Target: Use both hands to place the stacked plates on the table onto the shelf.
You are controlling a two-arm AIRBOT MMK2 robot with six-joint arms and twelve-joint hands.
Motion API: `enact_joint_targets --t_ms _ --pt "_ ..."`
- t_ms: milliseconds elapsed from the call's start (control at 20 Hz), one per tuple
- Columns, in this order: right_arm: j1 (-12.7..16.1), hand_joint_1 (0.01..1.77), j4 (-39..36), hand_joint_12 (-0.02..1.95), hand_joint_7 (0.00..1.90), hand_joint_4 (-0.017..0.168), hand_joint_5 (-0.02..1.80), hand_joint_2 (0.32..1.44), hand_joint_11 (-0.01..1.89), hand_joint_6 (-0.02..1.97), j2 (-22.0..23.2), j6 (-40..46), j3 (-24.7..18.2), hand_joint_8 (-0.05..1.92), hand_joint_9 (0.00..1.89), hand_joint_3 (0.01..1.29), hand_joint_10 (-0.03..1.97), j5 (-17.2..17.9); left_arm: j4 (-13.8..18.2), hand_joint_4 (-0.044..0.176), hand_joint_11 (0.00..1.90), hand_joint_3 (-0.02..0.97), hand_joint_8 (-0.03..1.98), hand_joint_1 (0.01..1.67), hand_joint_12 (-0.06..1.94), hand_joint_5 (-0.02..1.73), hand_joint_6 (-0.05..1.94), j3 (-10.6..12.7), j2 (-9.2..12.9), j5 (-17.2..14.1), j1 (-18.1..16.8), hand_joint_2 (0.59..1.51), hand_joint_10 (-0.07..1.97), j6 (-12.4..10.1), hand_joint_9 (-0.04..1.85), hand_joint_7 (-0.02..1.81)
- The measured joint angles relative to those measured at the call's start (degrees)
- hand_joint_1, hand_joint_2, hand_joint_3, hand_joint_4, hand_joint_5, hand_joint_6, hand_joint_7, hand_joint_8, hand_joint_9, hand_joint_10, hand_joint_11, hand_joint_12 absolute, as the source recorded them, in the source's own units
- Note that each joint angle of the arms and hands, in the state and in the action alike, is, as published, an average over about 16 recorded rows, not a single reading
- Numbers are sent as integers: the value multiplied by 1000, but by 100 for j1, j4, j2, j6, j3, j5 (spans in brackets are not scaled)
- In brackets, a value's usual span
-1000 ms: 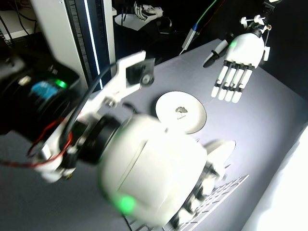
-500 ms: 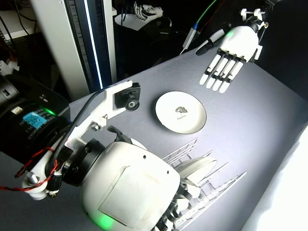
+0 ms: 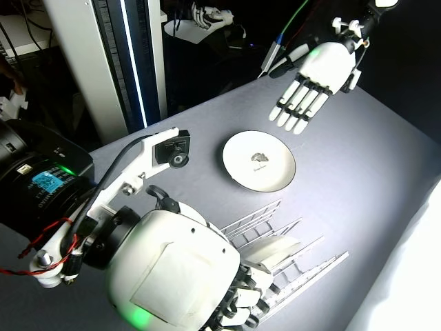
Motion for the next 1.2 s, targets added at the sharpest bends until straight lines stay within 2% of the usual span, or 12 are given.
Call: enact_joint_targets --t_ms 250,350,700,950,1200 --pt "130 1224 -306 1299 659 -4 623 1089 259 149 8 -9 -152 66 582 15 245 133 -7 1 27 -2 3 19 139 132 21 -73 -117 182 246 1088 12 128 104 133" --pt "201 1215 -569 1290 638 -4 608 1075 207 50 9 -12 -248 23 563 15 178 212 -8 1 28 -2 2 19 141 134 21 -83 -167 269 326 1086 12 180 104 134" --pt "311 1150 -1990 1183 518 -3 497 1047 77 31 48 -15 -657 19 473 15 95 754 110 0 24 -2 2 19 137 121 21 -58 -322 592 553 1086 12 271 96 123" --pt "110 1075 -3266 977 386 -1 365 1032 25 31 106 -20 -882 18 360 15 51 1372 248 0 22 -2 2 19 168 112 20 -8 -400 798 643 1118 12 276 94 119" --pt "-156 1033 -4391 671 249 2 232 1007 10 31 181 -61 -970 18 232 15 24 2002 409 -1 20 -2 1 19 201 111 17 80 -472 957 713 1155 11 278 97 120"
